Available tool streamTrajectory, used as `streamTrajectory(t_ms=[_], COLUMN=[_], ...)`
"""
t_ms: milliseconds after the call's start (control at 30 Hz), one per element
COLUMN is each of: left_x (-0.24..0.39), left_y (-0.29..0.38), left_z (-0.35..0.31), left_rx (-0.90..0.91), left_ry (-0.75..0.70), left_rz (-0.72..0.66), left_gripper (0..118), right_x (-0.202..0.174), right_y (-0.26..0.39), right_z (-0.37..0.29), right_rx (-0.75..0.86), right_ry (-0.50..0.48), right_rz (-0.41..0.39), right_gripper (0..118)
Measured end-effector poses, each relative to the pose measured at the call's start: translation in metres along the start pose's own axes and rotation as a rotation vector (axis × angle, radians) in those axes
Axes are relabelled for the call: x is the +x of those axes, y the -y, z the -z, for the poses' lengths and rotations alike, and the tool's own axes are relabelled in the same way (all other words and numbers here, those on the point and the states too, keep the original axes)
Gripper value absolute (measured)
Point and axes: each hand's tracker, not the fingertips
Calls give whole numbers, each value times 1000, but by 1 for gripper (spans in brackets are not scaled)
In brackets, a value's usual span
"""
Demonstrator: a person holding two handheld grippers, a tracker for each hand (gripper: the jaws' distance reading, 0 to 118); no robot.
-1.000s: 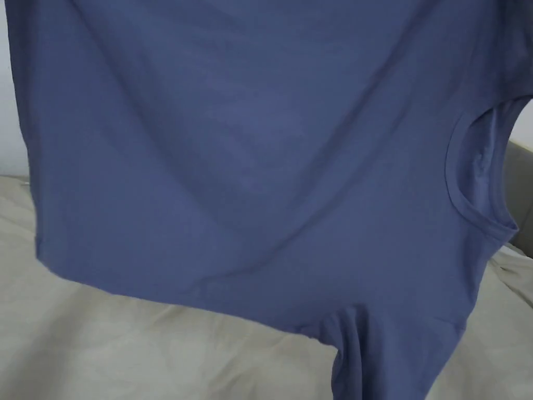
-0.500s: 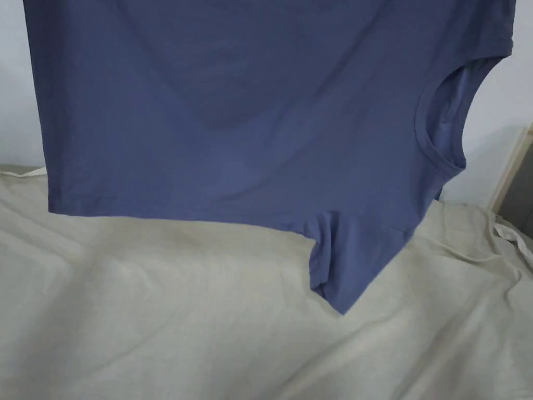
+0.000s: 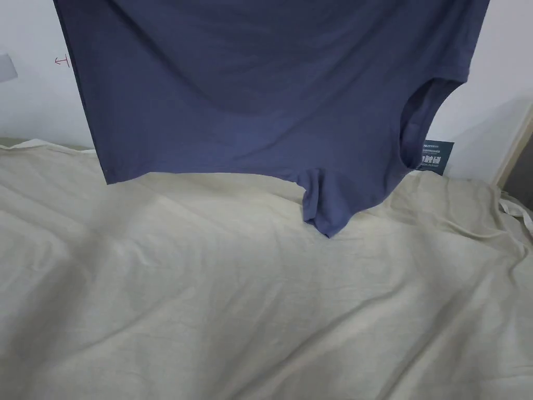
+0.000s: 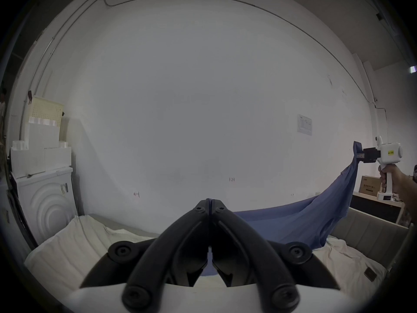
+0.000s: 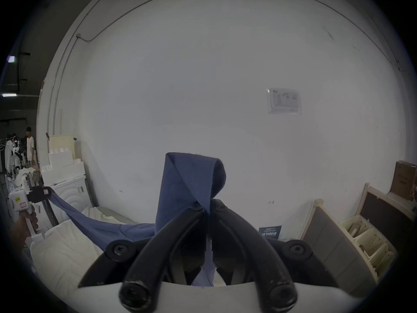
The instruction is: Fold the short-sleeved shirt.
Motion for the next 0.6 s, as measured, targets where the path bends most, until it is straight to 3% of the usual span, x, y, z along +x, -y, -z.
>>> streamTrajectory(t_ms=[233,533,600], left_x=[-2,-15,-19], left_y=[60,144,162], left_z=[-56,-181,-216], left_rx=[-59,-118,-151], left_ry=[40,52,68], left_rz=[-47,-120,-151], left_gripper=[0,0,0], right_x=[-12,-43,-39], right_y=[42,131,121], right_z=[-53,-175,-162], right_rx=[-71,-186,-224], right_ry=[-76,-172,-212], right_rz=[50,122,147], right_gripper=[4,4,4])
